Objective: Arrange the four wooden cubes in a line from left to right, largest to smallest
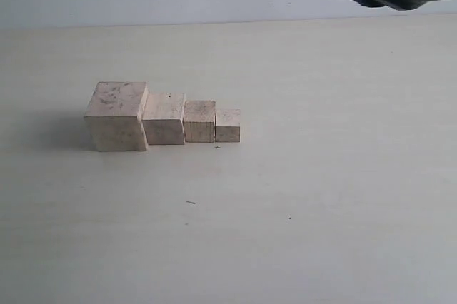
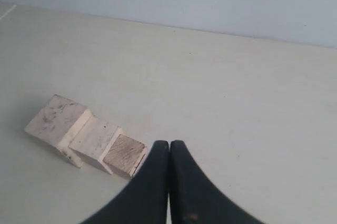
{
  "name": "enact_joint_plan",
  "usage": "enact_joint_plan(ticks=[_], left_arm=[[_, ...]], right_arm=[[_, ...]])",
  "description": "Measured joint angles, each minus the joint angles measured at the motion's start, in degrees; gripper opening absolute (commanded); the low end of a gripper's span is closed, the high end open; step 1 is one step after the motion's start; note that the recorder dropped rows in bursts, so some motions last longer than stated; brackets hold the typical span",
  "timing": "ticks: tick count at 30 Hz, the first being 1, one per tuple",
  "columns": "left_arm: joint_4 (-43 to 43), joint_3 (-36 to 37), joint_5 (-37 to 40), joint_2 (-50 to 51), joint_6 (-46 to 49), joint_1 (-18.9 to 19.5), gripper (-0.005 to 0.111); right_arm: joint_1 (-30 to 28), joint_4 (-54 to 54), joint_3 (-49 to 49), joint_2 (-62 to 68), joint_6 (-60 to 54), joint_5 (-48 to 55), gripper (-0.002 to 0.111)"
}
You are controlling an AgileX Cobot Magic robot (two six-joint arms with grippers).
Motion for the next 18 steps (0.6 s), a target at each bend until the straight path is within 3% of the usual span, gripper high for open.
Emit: enact_joint_plan(ticks=[7, 18], left_arm=[[0.0, 0.0, 0.0, 0.0, 0.0, 0.0, 0.0], [0.0, 0.0, 0.0, 0.0, 0.0, 0.0, 0.0]], right_arm=[[0.0, 0.0, 1.3, -10.1, 1.0, 5.8, 0.0], [0.0, 0.0, 1.3, -20.8, 0.8, 6.3, 0.0]])
